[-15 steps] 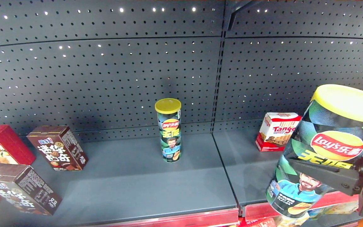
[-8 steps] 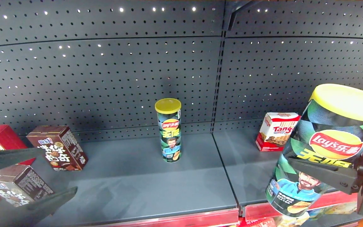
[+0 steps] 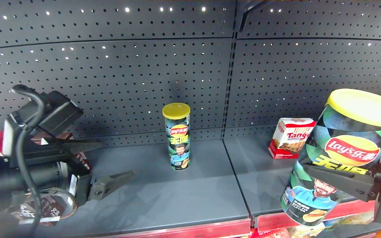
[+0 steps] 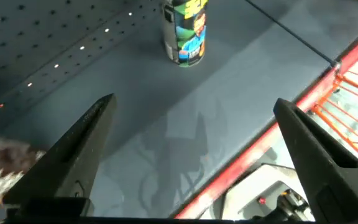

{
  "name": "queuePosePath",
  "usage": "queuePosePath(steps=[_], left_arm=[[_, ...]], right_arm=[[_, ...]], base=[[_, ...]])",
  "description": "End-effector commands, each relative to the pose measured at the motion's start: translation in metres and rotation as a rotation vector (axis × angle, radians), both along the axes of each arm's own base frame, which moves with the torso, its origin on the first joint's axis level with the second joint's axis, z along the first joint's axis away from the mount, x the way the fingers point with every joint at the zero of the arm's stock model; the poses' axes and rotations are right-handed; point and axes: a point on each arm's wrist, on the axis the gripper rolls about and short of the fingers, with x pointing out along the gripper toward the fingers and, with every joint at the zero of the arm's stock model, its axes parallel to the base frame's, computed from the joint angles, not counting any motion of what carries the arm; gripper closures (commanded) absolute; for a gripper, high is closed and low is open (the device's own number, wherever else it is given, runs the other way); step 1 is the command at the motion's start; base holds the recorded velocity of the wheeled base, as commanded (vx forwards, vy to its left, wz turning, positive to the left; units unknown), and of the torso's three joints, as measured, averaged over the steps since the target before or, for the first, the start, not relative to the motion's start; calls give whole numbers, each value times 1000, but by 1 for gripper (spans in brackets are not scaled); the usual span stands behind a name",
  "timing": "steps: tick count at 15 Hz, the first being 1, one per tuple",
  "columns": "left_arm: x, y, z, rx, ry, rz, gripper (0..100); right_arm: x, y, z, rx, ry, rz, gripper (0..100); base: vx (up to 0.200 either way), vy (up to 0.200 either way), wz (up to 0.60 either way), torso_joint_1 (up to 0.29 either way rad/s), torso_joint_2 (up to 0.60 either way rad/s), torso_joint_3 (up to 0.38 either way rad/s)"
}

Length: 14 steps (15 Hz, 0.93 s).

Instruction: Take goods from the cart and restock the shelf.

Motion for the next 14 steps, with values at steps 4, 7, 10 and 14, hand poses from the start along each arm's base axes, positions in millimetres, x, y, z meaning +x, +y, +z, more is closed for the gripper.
queuePosePath(steps=[4, 7, 10, 14], left_arm=[[44, -20, -29, 34, 68, 0, 0], [50, -22, -29, 38, 78, 9, 0], [70, -24, -40, 37, 101, 19, 0], [77, -28, -41, -50, 102, 30, 0]], right_arm=[[0, 0, -1, -2, 2, 2, 100], [1, 0, 1, 2, -3, -1, 100], [1, 0, 1, 3, -1, 0, 100], [0, 0, 2, 14, 2, -2, 100]], base=[[0, 0, 0, 0, 0, 0], [0, 0, 0, 0, 0, 0], [0, 0, 0, 0, 0, 0], [0, 0, 0, 0, 0, 0]])
